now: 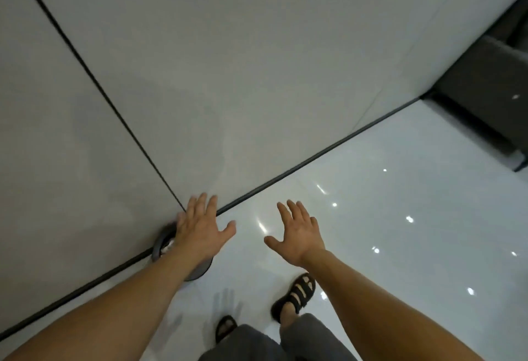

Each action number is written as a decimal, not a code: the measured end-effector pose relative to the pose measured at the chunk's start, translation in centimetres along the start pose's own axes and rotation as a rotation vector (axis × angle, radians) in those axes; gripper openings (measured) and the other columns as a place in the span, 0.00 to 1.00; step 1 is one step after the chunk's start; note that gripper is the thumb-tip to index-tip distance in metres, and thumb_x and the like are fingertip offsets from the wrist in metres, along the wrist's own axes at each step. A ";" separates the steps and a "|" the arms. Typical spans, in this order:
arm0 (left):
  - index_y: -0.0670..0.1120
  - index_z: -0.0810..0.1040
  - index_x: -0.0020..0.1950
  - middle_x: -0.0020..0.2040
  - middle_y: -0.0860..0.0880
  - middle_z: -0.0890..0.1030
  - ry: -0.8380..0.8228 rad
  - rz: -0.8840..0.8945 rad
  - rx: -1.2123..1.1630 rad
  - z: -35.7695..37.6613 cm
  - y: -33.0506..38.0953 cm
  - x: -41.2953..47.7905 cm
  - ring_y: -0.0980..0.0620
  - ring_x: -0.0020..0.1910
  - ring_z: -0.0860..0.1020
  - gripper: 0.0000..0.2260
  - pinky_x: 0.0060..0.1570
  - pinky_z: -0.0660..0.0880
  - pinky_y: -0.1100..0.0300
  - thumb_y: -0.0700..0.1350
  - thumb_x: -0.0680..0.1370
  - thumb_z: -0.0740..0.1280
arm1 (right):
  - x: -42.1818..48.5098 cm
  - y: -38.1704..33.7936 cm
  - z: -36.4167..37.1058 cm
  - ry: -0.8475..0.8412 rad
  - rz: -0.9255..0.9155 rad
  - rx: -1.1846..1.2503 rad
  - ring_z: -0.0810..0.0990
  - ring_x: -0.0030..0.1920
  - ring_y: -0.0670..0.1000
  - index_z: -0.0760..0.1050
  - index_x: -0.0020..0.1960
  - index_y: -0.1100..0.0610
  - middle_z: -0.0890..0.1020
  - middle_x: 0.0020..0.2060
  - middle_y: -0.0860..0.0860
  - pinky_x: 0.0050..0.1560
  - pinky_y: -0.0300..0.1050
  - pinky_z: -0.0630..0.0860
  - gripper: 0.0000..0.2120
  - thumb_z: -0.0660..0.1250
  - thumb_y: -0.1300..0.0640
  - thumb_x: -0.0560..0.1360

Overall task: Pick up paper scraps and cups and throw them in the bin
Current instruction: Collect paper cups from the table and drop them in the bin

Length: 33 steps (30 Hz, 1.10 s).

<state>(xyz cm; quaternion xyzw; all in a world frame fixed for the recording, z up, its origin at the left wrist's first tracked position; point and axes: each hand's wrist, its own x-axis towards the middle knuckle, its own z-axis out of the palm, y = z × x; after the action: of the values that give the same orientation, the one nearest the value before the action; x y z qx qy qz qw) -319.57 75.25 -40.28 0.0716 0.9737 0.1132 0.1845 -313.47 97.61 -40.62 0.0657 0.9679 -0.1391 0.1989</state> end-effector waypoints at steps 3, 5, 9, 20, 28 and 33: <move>0.51 0.46 0.79 0.79 0.50 0.45 -0.018 0.157 0.040 -0.2 6.3 -0.7 0.47 0.77 0.42 0.38 0.74 0.46 0.45 0.69 0.75 0.51 | -4.6 4.7 -1.5 0.092 0.147 0.083 0.39 0.79 0.53 0.43 0.80 0.48 0.45 0.80 0.50 0.76 0.58 0.47 0.42 0.56 0.31 0.75; 0.51 0.46 0.79 0.79 0.50 0.46 -0.022 0.258 0.064 0.0 11.1 -1.2 0.47 0.77 0.42 0.39 0.74 0.47 0.45 0.69 0.75 0.51 | -7.4 8.2 -2.6 0.157 0.245 0.148 0.40 0.79 0.53 0.44 0.80 0.48 0.46 0.79 0.50 0.76 0.57 0.48 0.42 0.57 0.32 0.75; 0.51 0.47 0.79 0.79 0.49 0.48 -0.008 0.475 0.141 1.3 22.1 -3.4 0.47 0.77 0.44 0.38 0.74 0.49 0.46 0.69 0.74 0.52 | -13.9 16.6 -3.8 0.274 0.428 0.239 0.41 0.79 0.53 0.45 0.80 0.48 0.47 0.79 0.50 0.76 0.57 0.50 0.42 0.58 0.32 0.75; 0.51 0.47 0.79 0.79 0.49 0.48 -0.054 1.009 0.192 11.4 54.8 -15.8 0.48 0.78 0.43 0.37 0.74 0.48 0.46 0.67 0.76 0.53 | -37.5 41.7 -3.1 0.475 0.934 0.363 0.42 0.79 0.54 0.45 0.80 0.50 0.47 0.79 0.51 0.75 0.56 0.52 0.41 0.59 0.35 0.76; 0.52 0.48 0.79 0.79 0.50 0.47 -0.150 1.228 0.265 18.2 69.3 -20.1 0.49 0.78 0.42 0.37 0.74 0.47 0.47 0.68 0.76 0.52 | -45.4 53.7 -2.5 0.524 1.183 0.453 0.42 0.79 0.54 0.45 0.80 0.49 0.47 0.79 0.50 0.75 0.58 0.52 0.41 0.60 0.36 0.76; 0.51 0.48 0.79 0.79 0.50 0.47 -0.214 1.340 0.286 22.1 80.4 -19.6 0.48 0.78 0.42 0.37 0.74 0.48 0.47 0.67 0.76 0.53 | -47.5 62.0 -3.9 0.565 1.306 0.471 0.41 0.78 0.53 0.46 0.80 0.49 0.47 0.79 0.50 0.75 0.59 0.52 0.40 0.60 0.36 0.76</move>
<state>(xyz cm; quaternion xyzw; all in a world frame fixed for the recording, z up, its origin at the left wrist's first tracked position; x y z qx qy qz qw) -285.38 153.49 -33.72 0.6920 0.7013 0.0656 0.1583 -260.20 154.37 -33.11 0.7010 0.6908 -0.1739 -0.0344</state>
